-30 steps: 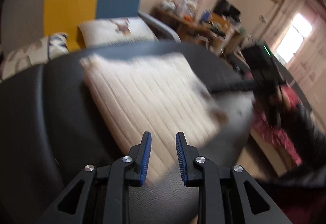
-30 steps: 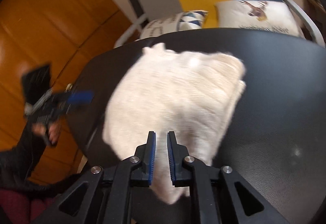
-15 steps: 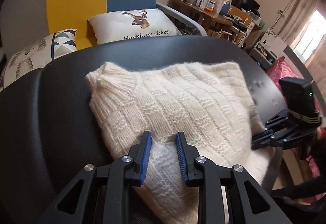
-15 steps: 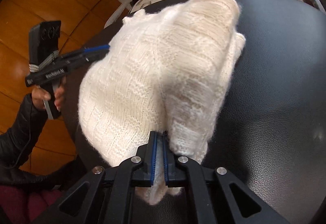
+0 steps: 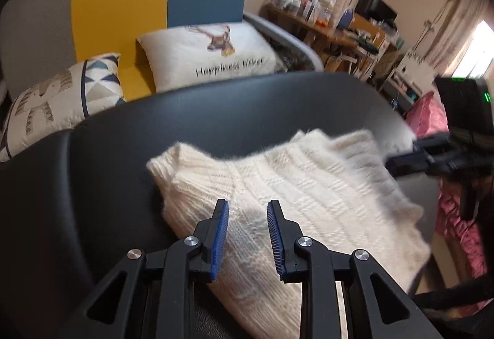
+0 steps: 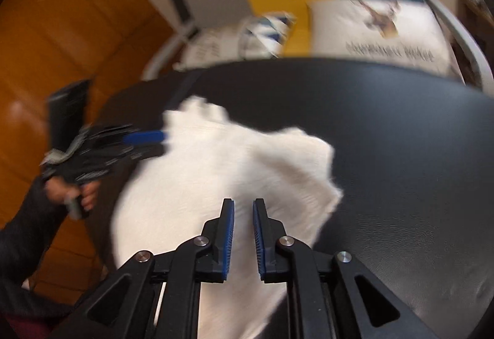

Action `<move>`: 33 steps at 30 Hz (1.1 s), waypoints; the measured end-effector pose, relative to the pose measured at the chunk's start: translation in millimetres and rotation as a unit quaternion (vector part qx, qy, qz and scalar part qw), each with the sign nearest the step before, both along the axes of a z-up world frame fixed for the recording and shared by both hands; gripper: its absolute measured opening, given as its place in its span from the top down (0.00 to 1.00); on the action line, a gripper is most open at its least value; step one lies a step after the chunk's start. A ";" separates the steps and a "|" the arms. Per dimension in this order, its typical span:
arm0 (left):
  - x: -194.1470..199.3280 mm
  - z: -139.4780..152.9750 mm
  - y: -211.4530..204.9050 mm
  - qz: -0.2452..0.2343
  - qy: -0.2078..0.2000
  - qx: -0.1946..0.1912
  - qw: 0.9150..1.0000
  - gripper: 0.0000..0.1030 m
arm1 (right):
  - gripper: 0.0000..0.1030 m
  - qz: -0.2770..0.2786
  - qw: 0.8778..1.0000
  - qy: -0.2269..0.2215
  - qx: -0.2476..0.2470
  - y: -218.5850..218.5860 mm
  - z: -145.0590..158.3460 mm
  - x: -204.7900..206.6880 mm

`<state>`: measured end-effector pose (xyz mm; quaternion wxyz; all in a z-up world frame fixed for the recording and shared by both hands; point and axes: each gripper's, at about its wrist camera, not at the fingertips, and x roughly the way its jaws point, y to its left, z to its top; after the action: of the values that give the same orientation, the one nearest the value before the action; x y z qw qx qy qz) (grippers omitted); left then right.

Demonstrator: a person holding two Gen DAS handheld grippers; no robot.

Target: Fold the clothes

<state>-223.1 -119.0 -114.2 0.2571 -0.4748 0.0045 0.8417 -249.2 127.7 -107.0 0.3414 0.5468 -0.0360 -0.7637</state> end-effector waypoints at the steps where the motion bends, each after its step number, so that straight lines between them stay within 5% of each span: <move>1: -1.9 -8.6 2.8 0.000 -0.010 -0.009 1.000 0.74 | 0.93 -0.006 1.000 -0.013 0.022 -2.8 -13.6 -8.9; 5: 4.8 -27.1 6.2 0.013 -0.015 -0.013 1.000 0.73 | 0.94 -0.019 0.999 -0.026 0.015 3.3 -39.0 -13.9; 10: 1.7 -7.3 -24.7 0.062 -0.032 0.065 0.995 0.72 | 0.87 -0.051 0.996 -0.038 -0.067 30.9 -22.8 -6.5; 11: 4.3 -1.0 -36.9 0.075 -0.033 0.090 0.993 0.67 | 0.76 -0.065 0.992 -0.044 -0.098 42.6 -17.9 -4.4; 14: 17.1 16.2 -77.2 0.113 -0.040 0.170 0.978 0.46 | 0.73 -0.086 0.984 -0.055 -0.148 72.6 -12.4 5.6; 19: 43.1 15.1 -112.6 0.133 -0.079 0.234 0.960 0.26 | 0.59 -0.069 0.975 -0.107 -0.181 88.7 -28.0 21.0; 24: 50.0 -10.7 -121.0 0.153 -0.158 0.275 0.936 0.18 | 0.49 -0.070 0.967 -0.142 -0.200 80.8 -42.0 22.0; 33: 36.5 -40.2 -90.3 0.137 -0.210 0.273 0.929 0.11 | 0.33 -0.107 0.955 -0.194 -0.199 101.1 -70.9 20.8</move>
<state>-186.6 -209.4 -154.4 0.2543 -0.5479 -0.3446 0.7186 -228.5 228.7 -177.9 0.3466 0.5982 -0.3111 -0.6521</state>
